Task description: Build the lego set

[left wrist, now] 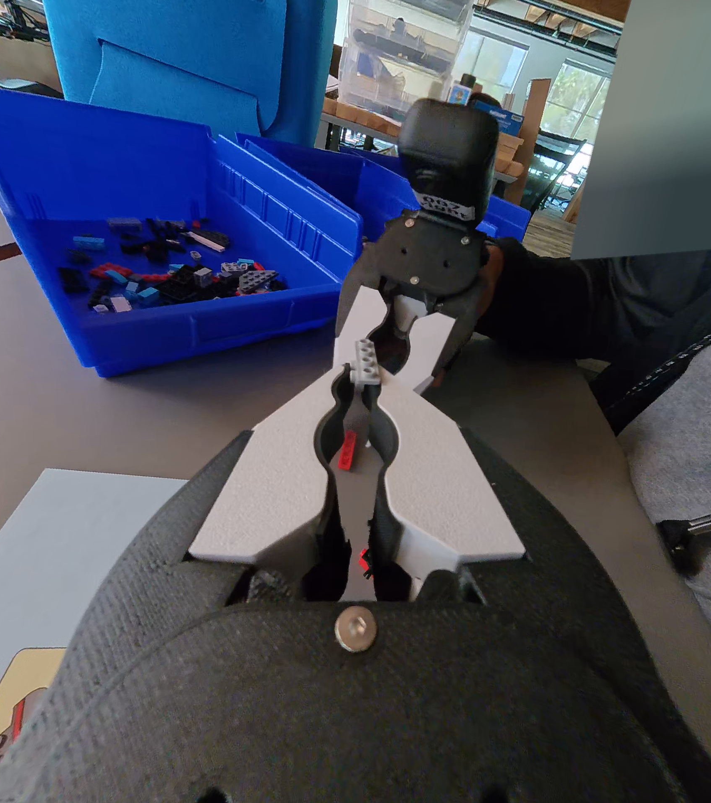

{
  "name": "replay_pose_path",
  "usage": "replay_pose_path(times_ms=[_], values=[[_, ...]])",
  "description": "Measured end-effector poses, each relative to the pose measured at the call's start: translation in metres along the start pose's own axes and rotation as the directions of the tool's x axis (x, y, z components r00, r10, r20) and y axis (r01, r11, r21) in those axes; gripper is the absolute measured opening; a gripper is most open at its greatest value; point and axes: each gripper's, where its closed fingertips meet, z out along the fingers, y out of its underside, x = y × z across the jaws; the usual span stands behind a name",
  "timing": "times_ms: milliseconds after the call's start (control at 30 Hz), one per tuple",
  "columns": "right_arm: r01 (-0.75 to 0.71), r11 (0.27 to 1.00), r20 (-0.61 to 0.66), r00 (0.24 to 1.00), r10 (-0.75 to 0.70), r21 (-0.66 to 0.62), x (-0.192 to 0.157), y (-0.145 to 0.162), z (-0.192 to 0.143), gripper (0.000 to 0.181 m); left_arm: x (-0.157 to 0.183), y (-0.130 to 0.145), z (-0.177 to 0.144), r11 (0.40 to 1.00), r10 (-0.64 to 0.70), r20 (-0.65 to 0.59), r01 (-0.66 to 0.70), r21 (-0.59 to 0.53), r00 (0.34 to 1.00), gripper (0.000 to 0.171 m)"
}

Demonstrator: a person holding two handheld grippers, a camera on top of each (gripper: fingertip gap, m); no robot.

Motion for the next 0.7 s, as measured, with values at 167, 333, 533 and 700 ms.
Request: replay_pose_path(times_ms=[167,333,533,700], values=[[0.028,1.000,-0.020,0.999,-0.028,-0.008,0.001,0.003,-0.001,0.012,0.000,0.001,0.001,1.000,-0.007,-0.004,0.007,-0.002,1.000,0.002],[-0.001,0.981,0.045,0.999,-0.008,0.196,-0.009,-0.028,-0.023,0.011,0.000,0.002,0.002,1.000,-0.011,-0.006,0.011,0.000,1.000,0.002],[-0.021,0.957,0.014,1.000,0.018,0.289,-0.004,-0.039,-0.038,0.020,-0.001,0.002,0.002,1.000,-0.018,-0.007,0.018,0.003,1.000,0.002],[-0.030,0.982,-0.020,0.999,0.034,0.186,0.002,-0.021,-0.032,0.021,-0.002,0.001,0.001,1.000,-0.024,-0.008,0.024,0.007,1.000,0.002]])
